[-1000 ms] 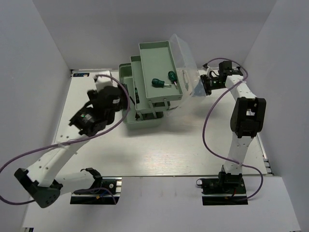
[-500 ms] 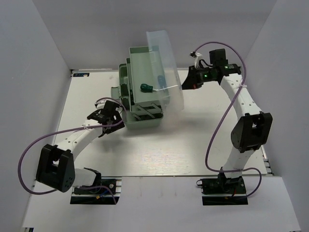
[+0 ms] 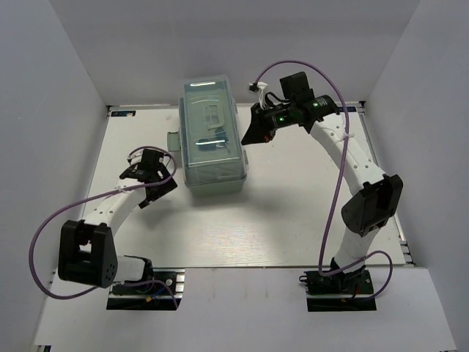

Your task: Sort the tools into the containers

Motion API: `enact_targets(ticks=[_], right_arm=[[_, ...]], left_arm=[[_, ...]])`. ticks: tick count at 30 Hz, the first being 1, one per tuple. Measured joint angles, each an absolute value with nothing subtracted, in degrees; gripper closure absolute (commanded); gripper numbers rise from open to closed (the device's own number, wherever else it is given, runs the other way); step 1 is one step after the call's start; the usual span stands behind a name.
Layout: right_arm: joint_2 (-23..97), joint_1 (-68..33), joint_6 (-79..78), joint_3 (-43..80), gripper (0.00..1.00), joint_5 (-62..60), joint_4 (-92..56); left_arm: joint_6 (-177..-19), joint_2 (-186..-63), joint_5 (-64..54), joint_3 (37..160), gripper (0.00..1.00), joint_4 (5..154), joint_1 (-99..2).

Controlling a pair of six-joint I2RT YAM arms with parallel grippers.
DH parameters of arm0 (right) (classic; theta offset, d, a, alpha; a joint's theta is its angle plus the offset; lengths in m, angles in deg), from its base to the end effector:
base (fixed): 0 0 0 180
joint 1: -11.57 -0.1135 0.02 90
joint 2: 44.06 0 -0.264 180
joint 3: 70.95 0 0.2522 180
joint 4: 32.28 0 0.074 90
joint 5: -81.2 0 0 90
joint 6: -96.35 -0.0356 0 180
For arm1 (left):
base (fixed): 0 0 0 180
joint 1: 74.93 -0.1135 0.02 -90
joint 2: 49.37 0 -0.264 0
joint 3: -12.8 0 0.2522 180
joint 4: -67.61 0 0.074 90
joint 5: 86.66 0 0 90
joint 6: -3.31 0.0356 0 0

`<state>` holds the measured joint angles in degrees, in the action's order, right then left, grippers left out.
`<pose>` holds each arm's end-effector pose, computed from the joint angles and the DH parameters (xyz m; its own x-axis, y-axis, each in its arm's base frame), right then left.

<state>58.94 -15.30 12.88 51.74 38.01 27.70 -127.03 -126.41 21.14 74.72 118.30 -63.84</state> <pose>0.3378 0.2003 0.3921 -0.4815 -0.3312 -0.8114 -0.8658 0.3236 0.3817 0.2459 -0.0371 0.2066 -0.7213 -0.4867 -0.4928 -0.5336 0.8441 -0.0527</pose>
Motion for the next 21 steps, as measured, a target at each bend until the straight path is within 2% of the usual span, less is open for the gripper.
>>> enact_targets(ticks=[3, 4, 7, 14, 17, 21], right_arm=[[58.79, -15.7, 13.93, 53.44, 1.0, 36.83, 28.29], [58.51, -15.59, 14.36, 53.62, 0.97, 35.62, 28.29], [55.6, -15.13, 15.81, 51.28, 0.76, 28.21, 27.96], [49.63, -14.1, 20.64, 35.5, 0.76, 11.38, 27.13], [52.06, -14.56, 21.49, 31.83, 0.76, 9.44, 27.22], [58.11, -16.16, 21.36, 33.79, 0.78, 10.79, 26.71]], left_arm=[[-127.07, -121.97, 21.62, 74.72, 0.0, 120.79, -65.17], [-127.01, -120.0, 21.82, 74.75, 0.0, 121.55, -65.5], [-126.53, -113.66, 22.39, 75.62, 0.0, 123.65, -65.87], [-124.45, -108.94, 21.47, 79.53, 0.0, 124.81, -65.87], [-123.09, -108.94, 20.27, 80.49, 0.0, 124.96, -65.87], [-120.93, -108.11, 17.76, 81.59, 0.0, 124.83, -65.87]])
